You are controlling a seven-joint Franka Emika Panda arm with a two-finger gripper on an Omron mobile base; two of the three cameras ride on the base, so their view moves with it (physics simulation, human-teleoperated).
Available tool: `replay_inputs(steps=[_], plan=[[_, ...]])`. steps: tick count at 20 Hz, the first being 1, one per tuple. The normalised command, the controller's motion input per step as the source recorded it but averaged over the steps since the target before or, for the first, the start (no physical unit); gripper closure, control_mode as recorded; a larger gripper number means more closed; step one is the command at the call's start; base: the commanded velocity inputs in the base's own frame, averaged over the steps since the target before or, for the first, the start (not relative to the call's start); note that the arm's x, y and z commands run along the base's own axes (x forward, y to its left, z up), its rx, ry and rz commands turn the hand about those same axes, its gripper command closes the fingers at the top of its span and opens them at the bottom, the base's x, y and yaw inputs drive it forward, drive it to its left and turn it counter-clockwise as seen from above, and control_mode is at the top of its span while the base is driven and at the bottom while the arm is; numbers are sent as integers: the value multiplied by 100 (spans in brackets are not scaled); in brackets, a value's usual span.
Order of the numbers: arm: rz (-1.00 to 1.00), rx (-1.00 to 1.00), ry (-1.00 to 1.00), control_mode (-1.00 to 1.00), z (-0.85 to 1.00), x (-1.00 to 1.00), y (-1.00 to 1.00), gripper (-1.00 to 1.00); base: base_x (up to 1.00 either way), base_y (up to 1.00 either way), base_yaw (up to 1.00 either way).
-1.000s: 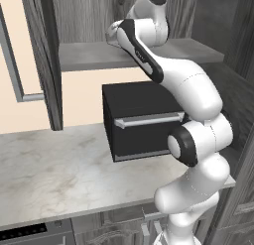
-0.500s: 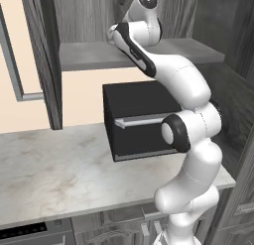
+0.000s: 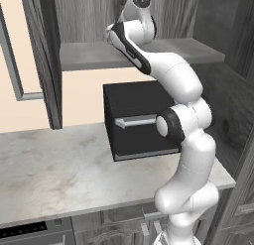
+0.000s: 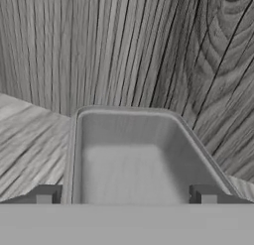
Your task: Retrieve the tupperware and aluminum foil from the cabinet and place them on the dining counter near the plate with lime and broccoli to prepare for storing leftovers.
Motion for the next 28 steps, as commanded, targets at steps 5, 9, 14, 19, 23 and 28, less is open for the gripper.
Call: replay_inputs(steps=[5, 9, 14, 19, 23, 28], plan=[[0, -7, 13, -100, -50, 3, 18, 100, 0, 0, 0], [0, -4, 14, -100, -58, 0, 4, 100, 0, 0, 0], [0, -3, 1, -100, -52, -6, 0, 100, 0, 0, 0], [-1, -16, -31, -100, -30, -37, 0, 100, 0, 0, 0], [-6, -25, -42, -100, -47, -69, 0, 100, 0, 0, 0], [-5, -16, -28, -100, -30, -92, -5, 100, 0, 0, 0]])
